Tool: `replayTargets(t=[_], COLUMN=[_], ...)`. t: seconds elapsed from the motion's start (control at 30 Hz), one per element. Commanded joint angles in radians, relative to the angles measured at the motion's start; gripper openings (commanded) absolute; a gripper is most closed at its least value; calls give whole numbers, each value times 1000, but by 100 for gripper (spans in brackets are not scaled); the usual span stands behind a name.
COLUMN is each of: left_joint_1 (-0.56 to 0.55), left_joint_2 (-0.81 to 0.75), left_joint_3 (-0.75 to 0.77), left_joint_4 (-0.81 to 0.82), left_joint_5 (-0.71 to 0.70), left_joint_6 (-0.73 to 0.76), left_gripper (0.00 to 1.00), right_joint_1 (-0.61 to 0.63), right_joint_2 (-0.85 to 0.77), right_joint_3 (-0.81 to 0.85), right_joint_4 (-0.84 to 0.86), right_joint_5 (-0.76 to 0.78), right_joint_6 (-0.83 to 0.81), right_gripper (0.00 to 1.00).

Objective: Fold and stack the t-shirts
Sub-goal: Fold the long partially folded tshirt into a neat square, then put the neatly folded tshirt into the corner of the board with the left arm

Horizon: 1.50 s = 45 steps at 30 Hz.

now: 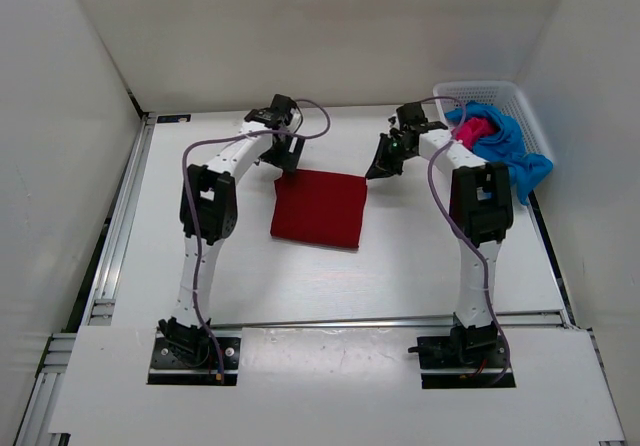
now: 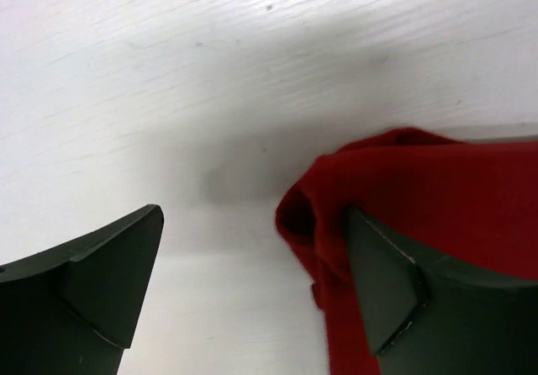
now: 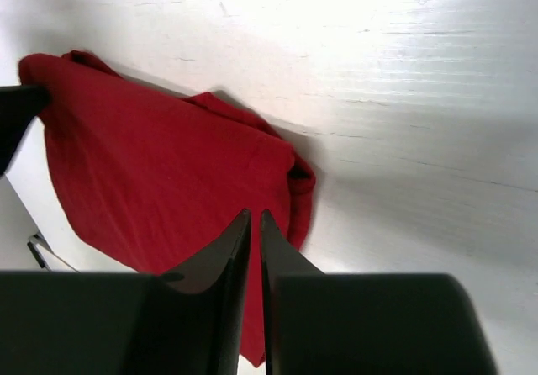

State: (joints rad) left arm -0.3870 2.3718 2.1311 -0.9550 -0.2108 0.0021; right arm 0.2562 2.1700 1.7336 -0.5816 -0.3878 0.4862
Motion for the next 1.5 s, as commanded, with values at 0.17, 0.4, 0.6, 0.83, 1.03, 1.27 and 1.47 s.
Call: replayTargets(t=[0.17,0.4,0.6,0.83,1.03,1.27,1.47], left_joint_1=[114,94,94,94,123,255,425], left_joint_2=[-332,-275,-178,-132,-132,-123,-53], left_joint_3=[-198,-338,-301,-289,-269,-217,-65], left_joint_4=[4,-44,-65,-87,-87,-77,-65], left_joint_5=[379,573,571,561,530,413,228], left_joint_6=[-2,-2,-2,-2,-2,-2,-2], left_gripper=[100,100,93,45,11,11,11], right_joint_1=[-5,-5,-5,-5,-5,-14,-23], right_joint_2=[-182,-268,-306,-337,-346,-337,-328], right_joint_3=[-127,-289,-327,-327,-287,-266,-256], right_joint_4=[-55,-27,-27,-38,-67,-98,-138], right_joint_5=[-19,-19,-19,-10,12,55,76], right_joint_6=[-57,-57,-66,-66,-75,-106,-115], right_gripper=[15,16,16,16,16,19,19])
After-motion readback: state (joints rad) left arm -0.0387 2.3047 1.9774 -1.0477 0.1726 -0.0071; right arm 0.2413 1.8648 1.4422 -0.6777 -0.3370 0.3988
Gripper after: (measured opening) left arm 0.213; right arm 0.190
